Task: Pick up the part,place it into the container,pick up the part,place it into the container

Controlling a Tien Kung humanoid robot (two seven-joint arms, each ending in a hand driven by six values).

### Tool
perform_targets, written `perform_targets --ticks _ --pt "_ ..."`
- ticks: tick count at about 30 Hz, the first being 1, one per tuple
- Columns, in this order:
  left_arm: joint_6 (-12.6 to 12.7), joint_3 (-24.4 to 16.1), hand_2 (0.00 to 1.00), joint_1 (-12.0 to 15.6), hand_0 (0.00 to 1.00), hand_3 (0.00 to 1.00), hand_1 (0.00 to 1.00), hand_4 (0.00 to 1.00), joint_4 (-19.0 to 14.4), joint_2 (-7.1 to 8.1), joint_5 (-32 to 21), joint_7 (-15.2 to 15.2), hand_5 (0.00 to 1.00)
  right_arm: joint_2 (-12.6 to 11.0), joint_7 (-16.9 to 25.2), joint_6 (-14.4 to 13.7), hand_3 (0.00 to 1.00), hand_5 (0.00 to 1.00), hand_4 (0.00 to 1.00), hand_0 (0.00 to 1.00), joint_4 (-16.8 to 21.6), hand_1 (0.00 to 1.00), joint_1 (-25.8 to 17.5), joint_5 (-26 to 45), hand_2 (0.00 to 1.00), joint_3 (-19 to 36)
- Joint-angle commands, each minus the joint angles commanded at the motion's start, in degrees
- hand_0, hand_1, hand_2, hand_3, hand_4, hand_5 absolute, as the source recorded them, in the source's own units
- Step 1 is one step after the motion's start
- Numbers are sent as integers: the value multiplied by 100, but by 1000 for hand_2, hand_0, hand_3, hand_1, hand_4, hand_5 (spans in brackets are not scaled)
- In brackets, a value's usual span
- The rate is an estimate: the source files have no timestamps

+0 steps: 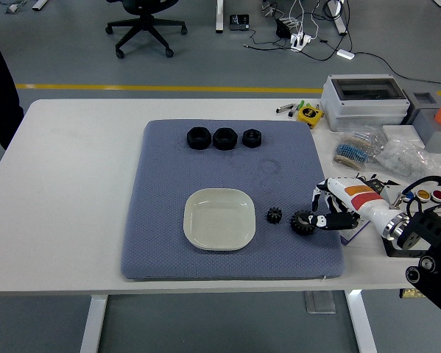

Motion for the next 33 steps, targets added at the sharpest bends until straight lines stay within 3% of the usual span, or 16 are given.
perform_targets --ticks 3,4,5,9,10,15,16,33 --pt "-1 -1 717 -3 778 591 723 657 0 2 -5 -6 618 -32 -68 -219 365 517 827 2 134 2 -47 -106 116 76" --pt "-1 0 716 -4 778 591 723 657 0 3 -9 -8 617 -50 -93 -291 471 510 825 2 214 40 -62 -131 183 113" --pt "-2 0 716 -5 778 591 723 657 0 3 -11 -9 617 -60 -106 -330 471 510 825 2 261 40 -70 -143 183 132" --pt "-10 22 716 -9 778 591 723 657 0 8 -14 -13 617 -103 -228 -158 471 510 825 2 549 40 -74 -537 183 247" --pt "-11 25 715 -11 778 591 723 656 0 9 -13 -13 616 -105 -233 -106 788 526 998 248 571 341 -70 -614 489 253" --pt "-11 44 715 -20 778 591 723 656 0 10 -37 -16 616 -99 -236 154 788 526 998 248 517 341 -36 -853 489 196" --pt "-9 43 714 -22 778 591 723 655 0 9 -41 -17 616 -90 -245 181 885 538 998 426 473 587 -28 -871 716 172" --pt "-10 53 715 -26 778 590 723 656 0 -3 -49 -7 616 64 -320 258 854 547 998 416 -211 583 75 -795 709 -95"
